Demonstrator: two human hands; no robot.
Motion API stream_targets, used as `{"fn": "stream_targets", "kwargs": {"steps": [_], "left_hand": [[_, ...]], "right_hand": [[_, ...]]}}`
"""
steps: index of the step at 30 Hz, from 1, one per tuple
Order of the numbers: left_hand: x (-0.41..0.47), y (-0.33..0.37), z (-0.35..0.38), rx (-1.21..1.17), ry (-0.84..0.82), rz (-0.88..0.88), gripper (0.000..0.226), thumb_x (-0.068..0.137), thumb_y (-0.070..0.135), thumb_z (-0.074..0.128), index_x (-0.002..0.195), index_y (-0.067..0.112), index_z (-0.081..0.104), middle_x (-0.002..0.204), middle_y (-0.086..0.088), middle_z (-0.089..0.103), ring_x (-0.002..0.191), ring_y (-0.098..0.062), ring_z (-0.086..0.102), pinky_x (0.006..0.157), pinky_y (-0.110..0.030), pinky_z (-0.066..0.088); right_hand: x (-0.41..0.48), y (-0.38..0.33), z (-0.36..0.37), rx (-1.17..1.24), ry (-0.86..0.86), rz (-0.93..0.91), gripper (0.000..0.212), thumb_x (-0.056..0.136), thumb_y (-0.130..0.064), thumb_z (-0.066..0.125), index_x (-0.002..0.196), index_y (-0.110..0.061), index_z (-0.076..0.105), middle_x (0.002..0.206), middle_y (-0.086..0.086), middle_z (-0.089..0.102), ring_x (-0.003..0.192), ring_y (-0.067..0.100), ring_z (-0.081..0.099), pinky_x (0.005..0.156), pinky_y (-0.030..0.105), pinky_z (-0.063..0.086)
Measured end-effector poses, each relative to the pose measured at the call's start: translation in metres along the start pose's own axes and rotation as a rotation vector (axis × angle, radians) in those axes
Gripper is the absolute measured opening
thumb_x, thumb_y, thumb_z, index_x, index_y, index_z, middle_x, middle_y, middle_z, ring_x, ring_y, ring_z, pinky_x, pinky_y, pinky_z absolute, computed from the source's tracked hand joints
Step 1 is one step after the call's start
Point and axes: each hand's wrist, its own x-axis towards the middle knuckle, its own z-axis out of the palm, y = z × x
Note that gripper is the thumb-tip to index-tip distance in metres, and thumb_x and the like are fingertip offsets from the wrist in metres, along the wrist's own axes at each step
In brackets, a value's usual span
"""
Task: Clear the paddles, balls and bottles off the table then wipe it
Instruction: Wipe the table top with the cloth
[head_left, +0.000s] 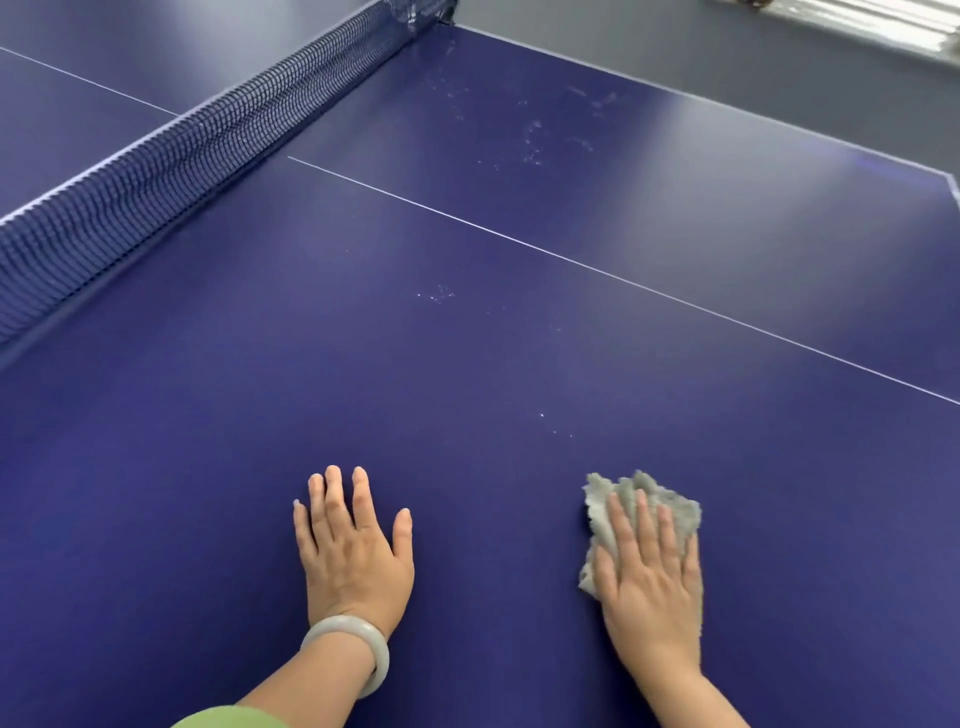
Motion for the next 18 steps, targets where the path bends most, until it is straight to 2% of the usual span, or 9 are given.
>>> {"fn": "stream_targets", "kwargs": {"steps": [2,3,5,7,9,11,12,14,18], "left_hand": [[0.000,0.001,-0.001,0.009,0.004,-0.002,0.074,0.092,0.052,0.023,0.145,0.004,0.042,0.151,-0.023,0.036,0.145,-0.037,0.026,0.119,-0.055,0.018],[0.000,0.002,-0.001,0.015,0.007,-0.004,0.074,0.092,0.052,0.023,0.145,0.004,0.041,0.151,-0.023,0.036,0.145,-0.037,0.027,0.118,-0.055,0.019],[-0.001,0.003,-0.001,0.031,-0.005,-0.009,0.074,0.092,0.052,0.022,0.145,0.004,0.041,0.151,-0.023,0.036,0.145,-0.037,0.027,0.118,-0.056,0.020],[0.000,0.003,-0.003,0.047,-0.019,-0.012,0.074,0.092,0.052,0.022,0.145,0.004,0.041,0.151,-0.023,0.037,0.145,-0.037,0.027,0.118,-0.056,0.020],[0.000,0.003,-0.004,0.055,-0.029,-0.012,0.074,0.092,0.052,0.023,0.145,0.004,0.042,0.151,-0.023,0.036,0.145,-0.037,0.026,0.118,-0.056,0.020],[0.000,0.003,-0.005,0.050,-0.039,-0.012,0.073,0.092,0.051,0.024,0.145,0.004,0.042,0.151,-0.023,0.036,0.145,-0.037,0.026,0.118,-0.056,0.020],[0.000,0.003,-0.005,0.046,-0.038,-0.011,0.073,0.092,0.051,0.024,0.145,0.004,0.042,0.151,-0.023,0.036,0.145,-0.037,0.026,0.118,-0.056,0.020],[0.000,0.002,-0.005,0.042,-0.028,-0.006,0.073,0.092,0.051,0.023,0.144,0.004,0.043,0.150,-0.023,0.037,0.145,-0.037,0.027,0.117,-0.056,0.021],[0.000,0.002,-0.006,0.001,-0.034,0.019,0.075,0.097,0.053,0.014,0.142,0.001,0.045,0.146,-0.025,0.041,0.142,-0.039,0.032,0.117,-0.057,0.022]], "right_hand": [[0.028,0.023,-0.007,0.041,-0.073,0.381,0.062,0.096,-0.052,0.003,0.155,-0.033,0.001,0.164,-0.004,-0.001,0.151,0.022,0.000,0.120,0.050,0.000],[0.042,0.023,-0.011,0.084,-0.086,0.511,0.061,0.098,-0.051,0.003,0.156,-0.031,-0.001,0.164,-0.003,-0.004,0.151,0.023,-0.004,0.120,0.051,-0.003],[0.066,0.003,-0.019,0.150,-0.090,0.643,0.063,0.098,-0.051,0.008,0.156,-0.028,-0.001,0.164,0.001,-0.007,0.150,0.026,-0.007,0.119,0.054,-0.005],[0.085,-0.035,-0.021,0.167,-0.113,0.547,0.063,0.099,-0.051,0.010,0.156,-0.028,-0.006,0.163,0.001,-0.012,0.150,0.026,-0.011,0.119,0.054,-0.009],[0.088,-0.077,-0.014,0.139,-0.118,0.206,0.061,0.101,-0.049,0.012,0.154,-0.030,-0.010,0.162,-0.001,-0.015,0.150,0.024,-0.013,0.119,0.051,-0.012],[0.079,-0.101,-0.008,0.095,-0.046,-0.187,0.059,0.101,-0.046,0.017,0.156,-0.029,0.002,0.163,-0.002,-0.003,0.151,0.022,-0.003,0.120,0.050,-0.003],[0.076,-0.101,-0.005,0.068,-0.031,-0.310,0.059,0.100,-0.046,0.020,0.156,-0.029,0.009,0.164,-0.003,0.004,0.151,0.021,0.002,0.120,0.049,0.002],[0.080,-0.083,-0.002,0.020,-0.046,-0.284,0.060,0.099,-0.049,0.016,0.156,-0.030,0.010,0.164,-0.006,0.006,0.151,0.019,0.001,0.120,0.047,0.005],[0.096,-0.053,-0.002,0.011,-0.047,0.061,0.066,0.090,-0.053,-0.004,0.152,-0.034,-0.006,0.163,-0.006,-0.007,0.149,0.015,-0.010,0.121,0.047,-0.006]]}}
